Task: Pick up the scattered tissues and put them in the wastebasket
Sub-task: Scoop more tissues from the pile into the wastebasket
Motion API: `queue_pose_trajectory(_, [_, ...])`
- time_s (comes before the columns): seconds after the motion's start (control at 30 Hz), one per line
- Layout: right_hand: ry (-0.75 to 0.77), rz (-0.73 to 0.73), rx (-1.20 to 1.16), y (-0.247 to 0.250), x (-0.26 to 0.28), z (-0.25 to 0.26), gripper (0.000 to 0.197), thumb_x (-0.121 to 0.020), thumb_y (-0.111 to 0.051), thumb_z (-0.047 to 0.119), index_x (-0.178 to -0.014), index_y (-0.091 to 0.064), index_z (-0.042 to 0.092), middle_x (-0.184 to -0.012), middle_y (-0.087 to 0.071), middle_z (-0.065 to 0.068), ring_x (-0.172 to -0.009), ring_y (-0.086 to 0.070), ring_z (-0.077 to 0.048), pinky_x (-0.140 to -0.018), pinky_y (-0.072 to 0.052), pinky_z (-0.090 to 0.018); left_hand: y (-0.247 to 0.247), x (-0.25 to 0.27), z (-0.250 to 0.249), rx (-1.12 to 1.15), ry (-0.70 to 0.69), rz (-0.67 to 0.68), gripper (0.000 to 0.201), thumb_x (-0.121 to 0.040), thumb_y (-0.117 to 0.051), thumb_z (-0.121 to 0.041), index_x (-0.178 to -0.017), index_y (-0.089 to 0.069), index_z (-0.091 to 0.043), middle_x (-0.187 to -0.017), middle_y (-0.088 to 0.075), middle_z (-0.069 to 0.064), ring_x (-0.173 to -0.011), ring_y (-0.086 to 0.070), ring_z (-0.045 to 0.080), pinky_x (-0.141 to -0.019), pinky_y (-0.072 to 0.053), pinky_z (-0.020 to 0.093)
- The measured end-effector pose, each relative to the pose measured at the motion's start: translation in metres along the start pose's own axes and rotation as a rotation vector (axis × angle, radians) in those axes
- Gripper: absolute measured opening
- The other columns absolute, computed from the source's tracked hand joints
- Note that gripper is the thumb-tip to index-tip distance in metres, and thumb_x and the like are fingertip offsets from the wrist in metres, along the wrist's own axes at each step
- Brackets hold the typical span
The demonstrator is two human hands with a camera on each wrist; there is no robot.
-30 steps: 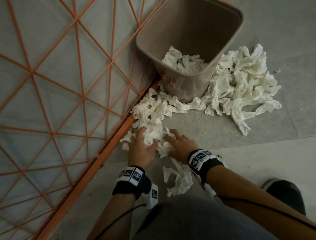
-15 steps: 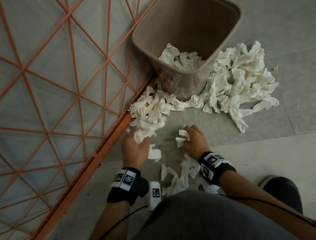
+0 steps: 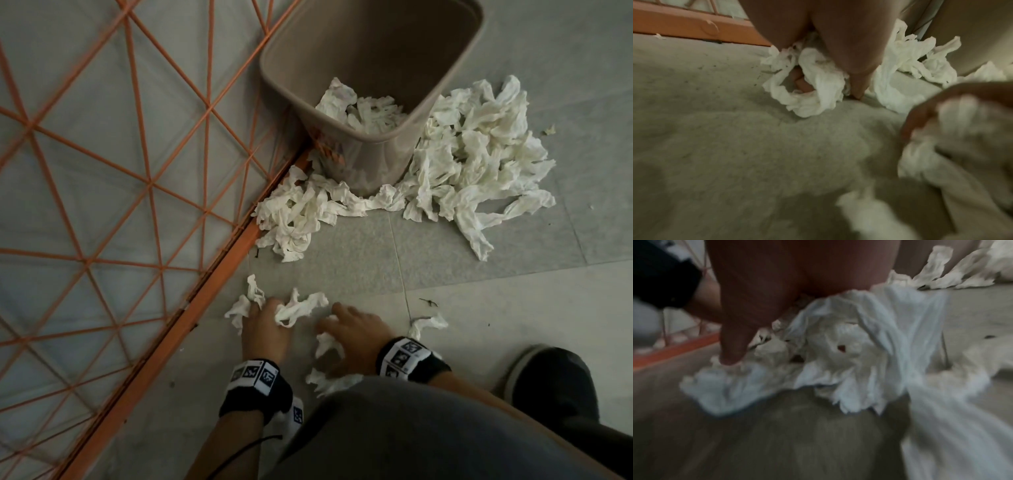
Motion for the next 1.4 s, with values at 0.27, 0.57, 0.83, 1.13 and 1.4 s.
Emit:
queue_pose_trajectory(0.27, [0.024,-0.101,0.074,-0.021,0.014,-0.012,0.044,-0.087,-0.049,0.028,-0.127,-0.054,0.012,-0.136,-0.045,-0.012,-0.126,-0.041,-0.030,-0.100,-0.041,-0.043,0.051,-0.020,-0.055,0.068,-0.214,-0.249,0.034,-0.076,-0.074,-0.008,-0.109,-0.064,-0.009,-0.114,-0.056,0.017,-0.101,-0.059,0.035,-0.078,-0.047,0.035])
queue_pose_trajectory(0.57, [-0.124,-0.620,-0.486,0.018,0.042,-0.041,0.021,-0.076,-0.050,0.013,-0.094,-0.060,0.017,-0.093,-0.063,-0.003,-0.078,-0.063,-0.029,-0.067,-0.052,-0.043,0.027,-0.076,-0.102,-0.209,-0.379,0.112,0.076,-0.078,-0.073,-0.013,-0.141,-0.041,-0.039,-0.155,-0.033,0.002,-0.132,-0.047,0.026,-0.098,-0.048,0.044])
queue_pose_trajectory(0.83, [-0.415,-0.522,-0.289,0.006,0.096,-0.063,0.055,-0.074,-0.053,0.070,-0.119,-0.048,0.039,-0.119,-0.057,0.010,-0.096,-0.064,-0.020,-0.080,-0.055,-0.040,0.044,-0.059,-0.119,0.041,-0.408,-0.124,0.021,-0.077,-0.074,-0.029,-0.086,-0.066,-0.012,-0.087,-0.067,0.008,-0.080,-0.059,0.025,-0.068,-0.044,0.030])
queue_pose_trajectory(1.13, [-0.473,-0.456,-0.163,-0.063,0.100,-0.081,0.043,-0.074,-0.063,0.035,-0.113,-0.058,0.020,-0.114,-0.056,-0.008,-0.101,-0.057,-0.032,-0.073,-0.054,-0.040,0.074,-0.053,-0.154,0.064,-0.416,-0.218,0.029,-0.072,-0.064,0.002,-0.095,-0.062,-0.016,-0.099,-0.061,0.008,-0.083,-0.057,0.022,-0.065,-0.037,0.025])
queue_pose_trajectory(1.4, [-0.579,-0.795,-0.516,-0.016,0.091,-0.106,0.024,-0.070,-0.078,0.025,-0.081,-0.063,0.010,-0.081,-0.056,-0.005,-0.078,-0.057,-0.034,-0.066,-0.031,-0.027,0.014,-0.088,-0.185,-0.166,-0.540,0.051,0.072,-0.079,-0.058,-0.001,-0.142,-0.040,-0.030,-0.149,-0.036,-0.001,-0.123,-0.053,0.028,-0.096,-0.050,0.042])
Point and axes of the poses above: each hand's wrist, its own x-axis away from the middle knuckle, its own y-axis out of the back of the hand, z = x × y, the point moved 1 cm from there along -x, towards the middle knuckle
